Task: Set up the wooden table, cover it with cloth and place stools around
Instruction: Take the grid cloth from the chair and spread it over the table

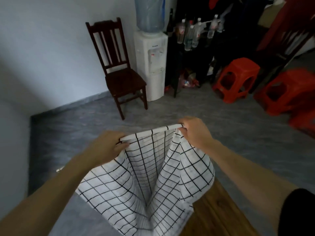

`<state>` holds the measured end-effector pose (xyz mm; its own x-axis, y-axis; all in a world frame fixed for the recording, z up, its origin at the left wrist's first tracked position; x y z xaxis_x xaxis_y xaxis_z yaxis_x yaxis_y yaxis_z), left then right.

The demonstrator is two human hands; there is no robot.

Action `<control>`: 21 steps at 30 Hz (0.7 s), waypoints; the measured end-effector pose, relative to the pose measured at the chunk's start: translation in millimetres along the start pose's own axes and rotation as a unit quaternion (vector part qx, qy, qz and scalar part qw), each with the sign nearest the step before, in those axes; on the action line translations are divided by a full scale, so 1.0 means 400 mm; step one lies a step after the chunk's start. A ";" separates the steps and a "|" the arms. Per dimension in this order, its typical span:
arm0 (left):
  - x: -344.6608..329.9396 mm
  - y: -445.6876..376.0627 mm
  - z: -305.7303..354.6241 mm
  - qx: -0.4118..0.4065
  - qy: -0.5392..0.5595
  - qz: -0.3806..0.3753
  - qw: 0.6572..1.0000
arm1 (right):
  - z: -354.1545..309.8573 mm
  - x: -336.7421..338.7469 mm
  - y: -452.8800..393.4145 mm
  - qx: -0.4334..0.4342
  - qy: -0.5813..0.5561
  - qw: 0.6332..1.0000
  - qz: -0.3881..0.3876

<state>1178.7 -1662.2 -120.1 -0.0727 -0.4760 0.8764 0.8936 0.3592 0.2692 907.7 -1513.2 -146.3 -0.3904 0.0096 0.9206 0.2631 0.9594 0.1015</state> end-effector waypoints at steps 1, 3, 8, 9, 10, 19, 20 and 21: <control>0.002 -0.023 -0.019 0.020 0.000 0.026 0.999 | 0.013 0.009 -0.044 0.012 0.009 1.000 -0.004; 0.015 -0.069 -0.048 0.061 -0.021 0.056 0.996 | 0.033 0.028 -0.128 0.038 0.028 0.999 -0.010; 0.100 -0.164 -0.076 0.099 -0.090 0.116 0.984 | 0.060 0.129 -0.286 0.091 0.057 0.993 0.046; 0.120 -0.179 -0.079 0.096 -0.099 0.138 0.981 | 0.063 0.154 -0.306 0.103 0.067 0.991 0.058; 0.137 -0.191 -0.082 0.092 -0.112 0.155 0.977 | 0.066 0.179 -0.322 0.115 0.080 0.988 0.067; 0.156 -0.210 -0.062 -0.004 -0.205 0.099 0.974 | 0.142 0.312 -0.341 0.284 0.243 0.926 0.053; 0.142 -0.206 -0.049 -0.003 -0.190 0.078 0.979 | 0.151 0.315 -0.329 0.302 0.265 0.914 0.048; 0.128 -0.204 -0.033 0.005 -0.172 0.062 0.983 | 0.160 0.319 -0.317 0.318 0.284 0.904 0.040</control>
<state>1107.7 -1726.4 -102.5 -0.1112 -0.1293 0.9853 0.9011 0.4049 0.1549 768.3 -1615.5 -65.9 0.1704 0.1130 0.9789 -0.3604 0.9317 -0.0449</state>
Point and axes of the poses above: each hand's wrist, its own y-axis away from the middle knuckle, its own x-axis out of the back of the hand, z = x × y, the point moved 1 cm from there along -y, towards the middle knuckle, and after that the axes turned 15 degrees about -z, right-handed, at the moved point
